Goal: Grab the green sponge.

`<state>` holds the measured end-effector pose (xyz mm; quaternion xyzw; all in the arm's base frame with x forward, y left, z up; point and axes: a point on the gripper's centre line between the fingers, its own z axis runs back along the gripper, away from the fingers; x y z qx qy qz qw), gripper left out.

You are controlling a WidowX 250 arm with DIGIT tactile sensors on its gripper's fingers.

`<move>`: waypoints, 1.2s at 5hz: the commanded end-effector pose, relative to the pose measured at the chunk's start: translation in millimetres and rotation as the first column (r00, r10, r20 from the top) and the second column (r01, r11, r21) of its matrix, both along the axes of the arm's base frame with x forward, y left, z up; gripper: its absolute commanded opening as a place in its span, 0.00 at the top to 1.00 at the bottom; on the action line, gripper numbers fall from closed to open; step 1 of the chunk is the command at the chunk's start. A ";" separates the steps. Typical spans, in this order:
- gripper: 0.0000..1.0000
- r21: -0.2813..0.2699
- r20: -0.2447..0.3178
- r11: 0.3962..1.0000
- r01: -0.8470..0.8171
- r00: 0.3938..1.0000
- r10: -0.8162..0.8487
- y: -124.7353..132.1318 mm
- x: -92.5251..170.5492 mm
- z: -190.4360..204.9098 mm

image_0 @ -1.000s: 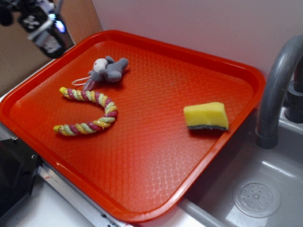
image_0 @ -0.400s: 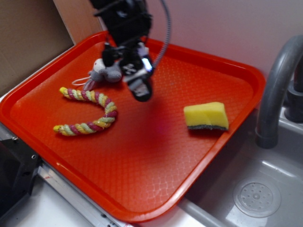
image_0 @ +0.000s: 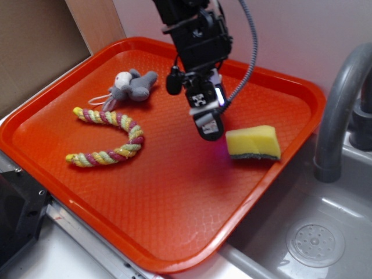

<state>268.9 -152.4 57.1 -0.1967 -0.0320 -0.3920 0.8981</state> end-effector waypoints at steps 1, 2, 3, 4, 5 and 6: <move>0.00 0.040 0.030 0.992 0.123 0.992 -0.125 -47.3 -15.4 1.3; 0.00 0.075 -0.008 0.990 0.123 0.992 -0.123 -54.3 -18.0 -9.2; 0.00 0.116 -0.025 0.986 0.119 0.993 -0.117 -56.0 -18.5 -16.6; 1.00 0.156 -0.033 0.983 0.095 0.995 -0.091 -55.3 -20.8 -23.4; 1.00 0.171 -0.032 0.982 0.083 0.996 -0.078 -51.8 -22.9 -24.4; 1.00 0.185 -0.023 0.981 0.062 0.998 -0.058 -44.1 -22.3 -21.8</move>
